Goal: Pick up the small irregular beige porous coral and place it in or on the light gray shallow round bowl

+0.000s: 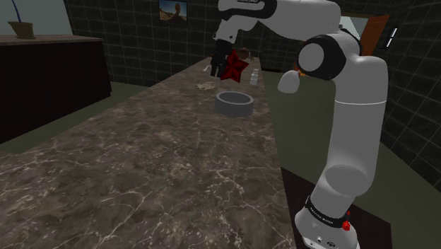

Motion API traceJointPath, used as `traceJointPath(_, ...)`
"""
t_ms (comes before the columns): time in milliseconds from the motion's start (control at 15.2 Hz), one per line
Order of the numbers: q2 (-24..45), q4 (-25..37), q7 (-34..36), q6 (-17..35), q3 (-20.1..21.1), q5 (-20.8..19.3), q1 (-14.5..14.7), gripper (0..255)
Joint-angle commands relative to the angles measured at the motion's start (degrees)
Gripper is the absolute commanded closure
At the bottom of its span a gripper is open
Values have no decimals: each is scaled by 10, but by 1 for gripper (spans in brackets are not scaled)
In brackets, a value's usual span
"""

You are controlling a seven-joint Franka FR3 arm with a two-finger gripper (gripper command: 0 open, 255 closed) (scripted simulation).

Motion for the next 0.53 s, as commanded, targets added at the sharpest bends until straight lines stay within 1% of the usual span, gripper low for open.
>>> traceJointPath(0,16,20,5,-13,0,23,-10,0)
traceJointPath(396,-4,-57,1,46,4,16,5,0)
traceJointPath(462,-4,-57,1,46,4,16,5,0)
